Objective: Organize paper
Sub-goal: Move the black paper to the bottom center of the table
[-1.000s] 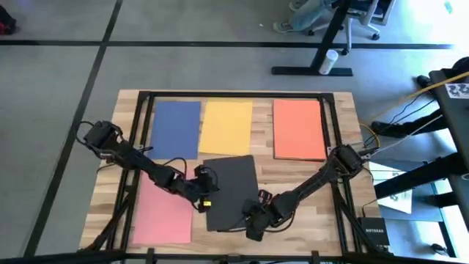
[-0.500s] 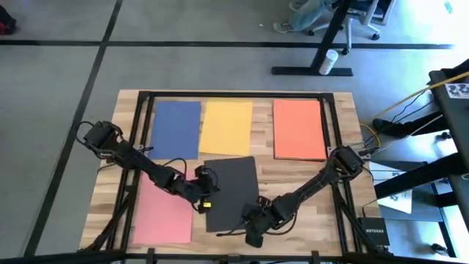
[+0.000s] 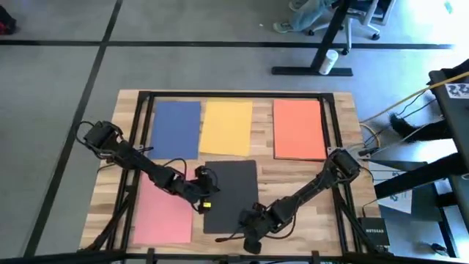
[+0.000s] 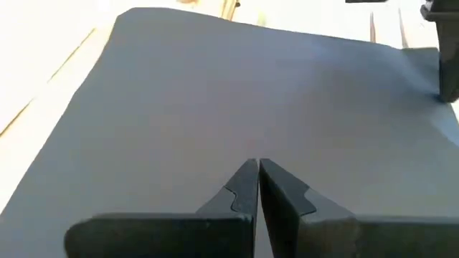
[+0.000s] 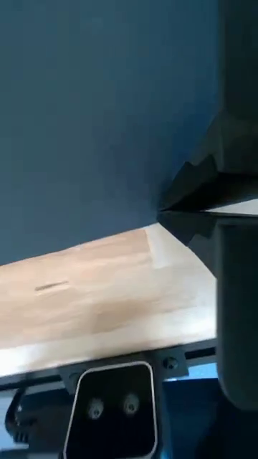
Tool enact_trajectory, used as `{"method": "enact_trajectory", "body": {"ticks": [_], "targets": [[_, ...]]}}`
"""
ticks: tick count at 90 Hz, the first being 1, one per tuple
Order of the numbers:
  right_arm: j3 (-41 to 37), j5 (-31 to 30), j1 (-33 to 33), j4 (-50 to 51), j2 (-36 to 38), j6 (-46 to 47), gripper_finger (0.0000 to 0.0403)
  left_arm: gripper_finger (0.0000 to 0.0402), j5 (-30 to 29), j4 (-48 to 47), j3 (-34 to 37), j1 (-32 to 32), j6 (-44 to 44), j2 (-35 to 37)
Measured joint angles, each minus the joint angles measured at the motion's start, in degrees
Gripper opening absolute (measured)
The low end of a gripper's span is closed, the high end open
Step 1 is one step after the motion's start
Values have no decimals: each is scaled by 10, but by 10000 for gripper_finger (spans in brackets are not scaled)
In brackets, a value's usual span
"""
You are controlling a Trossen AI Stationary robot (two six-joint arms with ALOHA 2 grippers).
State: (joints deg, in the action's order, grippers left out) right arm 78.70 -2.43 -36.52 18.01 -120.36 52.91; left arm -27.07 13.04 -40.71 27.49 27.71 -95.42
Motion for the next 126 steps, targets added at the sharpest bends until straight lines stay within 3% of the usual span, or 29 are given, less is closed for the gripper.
{"method": "enact_trajectory", "body": {"ticks": [25, 38, 53, 87, 126], "targets": [[66, -21, -4, 11, 2, -54, 0, 0, 0, -1, -11, 0, -9, 0], [100, -68, -2, 117, 4, -67, 0, 0, -1, -3, -11, -1, -8, 0], [78, -90, 6, 197, 3, -39, 0, 0, -1, -5, -11, -1, -7, 0], [20, -60, 6, 88, 3, -28, 0, 0, -2, -5, -11, -1, -7, 0], [20, -40, 6, 27, -25, -38, 0, 0, -2, -4, -11, 0, -7, 0]]}}
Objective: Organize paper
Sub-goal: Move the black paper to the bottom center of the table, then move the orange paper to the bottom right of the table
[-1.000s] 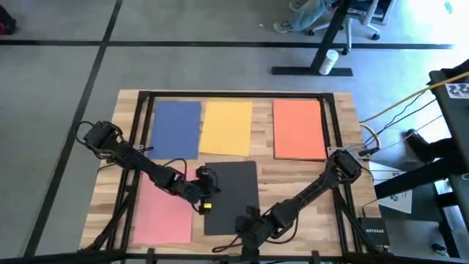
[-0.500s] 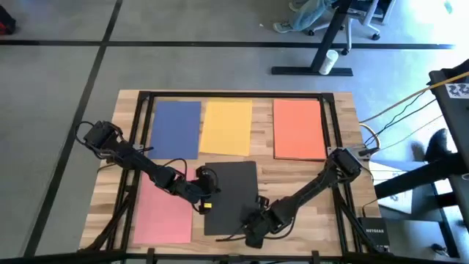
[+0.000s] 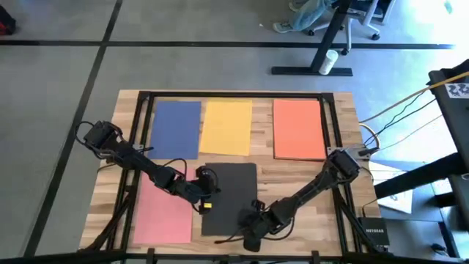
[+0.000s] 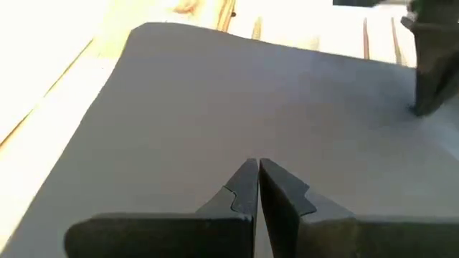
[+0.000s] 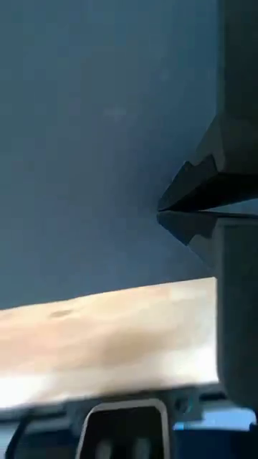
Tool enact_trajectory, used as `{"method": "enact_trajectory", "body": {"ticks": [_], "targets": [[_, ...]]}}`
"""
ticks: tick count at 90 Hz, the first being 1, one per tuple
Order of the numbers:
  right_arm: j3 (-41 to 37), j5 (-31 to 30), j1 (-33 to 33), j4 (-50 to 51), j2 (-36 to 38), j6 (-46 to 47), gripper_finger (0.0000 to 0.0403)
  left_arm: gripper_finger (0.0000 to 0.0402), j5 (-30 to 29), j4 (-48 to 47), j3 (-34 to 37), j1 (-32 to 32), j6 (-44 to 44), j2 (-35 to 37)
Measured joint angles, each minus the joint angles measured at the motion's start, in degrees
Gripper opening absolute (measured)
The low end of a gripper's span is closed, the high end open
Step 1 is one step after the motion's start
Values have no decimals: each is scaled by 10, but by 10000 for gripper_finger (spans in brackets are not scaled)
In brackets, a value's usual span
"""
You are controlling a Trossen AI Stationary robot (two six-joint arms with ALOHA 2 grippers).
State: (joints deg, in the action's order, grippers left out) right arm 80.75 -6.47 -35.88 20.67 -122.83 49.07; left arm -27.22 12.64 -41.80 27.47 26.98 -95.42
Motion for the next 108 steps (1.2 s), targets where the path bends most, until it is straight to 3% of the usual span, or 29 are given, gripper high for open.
{"method": "enact_trajectory", "body": {"ticks": [76, 99, 108], "targets": [[25, -2, -1, -11, -7, -25, 0, 0, 4, -1, 0, 7, 0, 0], [25, -24, -1, -9, 17, -32, 0, 0, 4, -1, 0, 8, -1, 0], [26, -65, -1, 49, 50, -44, 0, 0, 4, -1, 0, 8, -1, 0]]}}
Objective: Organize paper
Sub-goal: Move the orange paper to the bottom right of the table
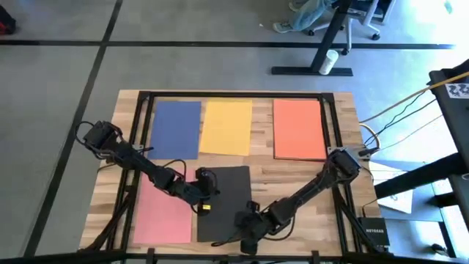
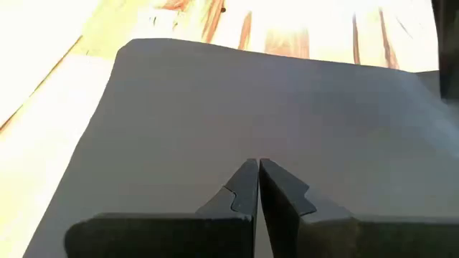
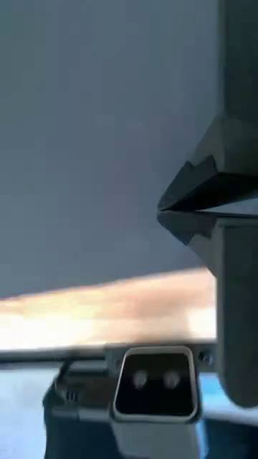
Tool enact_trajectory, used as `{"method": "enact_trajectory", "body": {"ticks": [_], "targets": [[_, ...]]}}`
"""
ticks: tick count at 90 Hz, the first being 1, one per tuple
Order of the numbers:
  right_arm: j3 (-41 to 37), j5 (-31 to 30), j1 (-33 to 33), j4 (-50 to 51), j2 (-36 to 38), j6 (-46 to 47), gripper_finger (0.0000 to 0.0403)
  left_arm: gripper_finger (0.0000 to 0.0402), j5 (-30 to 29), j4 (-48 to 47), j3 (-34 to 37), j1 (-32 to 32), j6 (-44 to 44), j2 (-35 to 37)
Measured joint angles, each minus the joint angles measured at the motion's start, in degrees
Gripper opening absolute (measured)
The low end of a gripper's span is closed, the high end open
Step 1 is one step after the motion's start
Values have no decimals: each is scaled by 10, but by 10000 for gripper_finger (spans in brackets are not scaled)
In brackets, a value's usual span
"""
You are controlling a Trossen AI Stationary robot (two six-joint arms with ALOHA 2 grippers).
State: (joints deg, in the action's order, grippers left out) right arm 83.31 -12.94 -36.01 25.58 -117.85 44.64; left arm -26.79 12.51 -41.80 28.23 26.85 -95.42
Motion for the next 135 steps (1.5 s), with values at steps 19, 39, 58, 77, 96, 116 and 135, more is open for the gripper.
{"method": "enact_trajectory", "body": {"ticks": [19, 39, 58, 77, 96, 116, 135], "targets": [[0, -138, 3, 253, 89, 12, 0, 0, 0, 0, 0, 0, 0, 0], [0, -186, 39, 493, 125, 62, 36, 0, 0, 0, 0, 0, 1, 0], [-71, -187, 89, 504, 131, 12, 106, 0, 0, 0, 0, 0, 0, 0], [-238, -157, 127, 321, 215, -55, 122, 0, 0, -1, 0, 0, 0, 0], [-392, -147, 161, 184, 347, -86, 122, 0, 0, 0, 0, -6, -10, 0], [-459, -118, 194, 126, 425, -108, 106, 0, 0, 4, 0, -35, -14, 0], [-479, -113, 251, 88, 417, -176, 99, 0, 9, 24, 0, -84, -63, 0]]}}
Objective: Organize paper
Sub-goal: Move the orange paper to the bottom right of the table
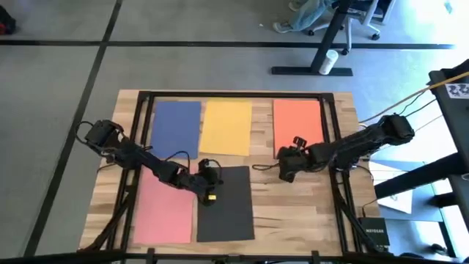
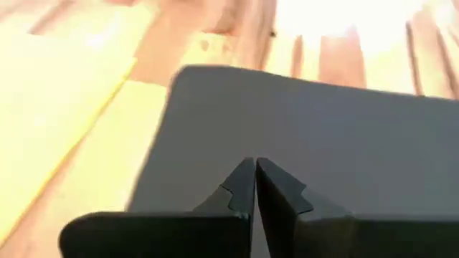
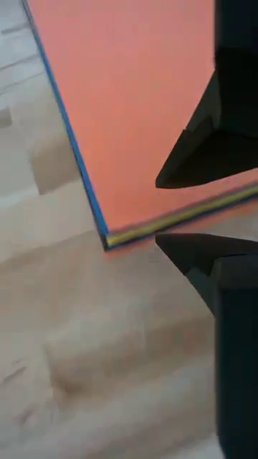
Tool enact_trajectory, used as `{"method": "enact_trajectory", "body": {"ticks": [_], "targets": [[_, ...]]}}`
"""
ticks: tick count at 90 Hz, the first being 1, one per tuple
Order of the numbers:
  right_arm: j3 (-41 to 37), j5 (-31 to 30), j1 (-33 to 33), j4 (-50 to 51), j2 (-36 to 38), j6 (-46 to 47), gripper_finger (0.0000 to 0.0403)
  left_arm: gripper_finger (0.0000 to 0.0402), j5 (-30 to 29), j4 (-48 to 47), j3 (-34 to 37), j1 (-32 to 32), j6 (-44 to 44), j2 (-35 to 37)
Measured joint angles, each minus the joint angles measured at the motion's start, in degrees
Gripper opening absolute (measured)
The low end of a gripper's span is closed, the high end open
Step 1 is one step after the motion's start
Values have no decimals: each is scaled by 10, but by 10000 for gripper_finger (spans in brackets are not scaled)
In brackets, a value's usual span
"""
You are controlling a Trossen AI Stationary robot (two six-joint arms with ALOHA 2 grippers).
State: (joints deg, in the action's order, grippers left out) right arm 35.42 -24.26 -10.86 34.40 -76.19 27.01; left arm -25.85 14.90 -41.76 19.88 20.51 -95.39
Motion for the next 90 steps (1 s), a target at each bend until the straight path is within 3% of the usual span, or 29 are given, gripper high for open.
{"method": "enact_trajectory", "body": {"ticks": [22, 43, 79, 90], "targets": [[-18, 74, 68, -95, -3, -70, 98, 0, 46, 8, 0, -55, -53, 0], [-22, 108, 96, -103, -3, -95, 98, 0, 52, 6, 0, -76, -73, 0], [-22, 104, 94, -94, -49, -95, 98, 0, 63, 5, 0, -71, -72, 0], [-21, 97, 94, -101, -57, -91, 77, 0, 63, 5, 0, -71, -71, 0]]}}
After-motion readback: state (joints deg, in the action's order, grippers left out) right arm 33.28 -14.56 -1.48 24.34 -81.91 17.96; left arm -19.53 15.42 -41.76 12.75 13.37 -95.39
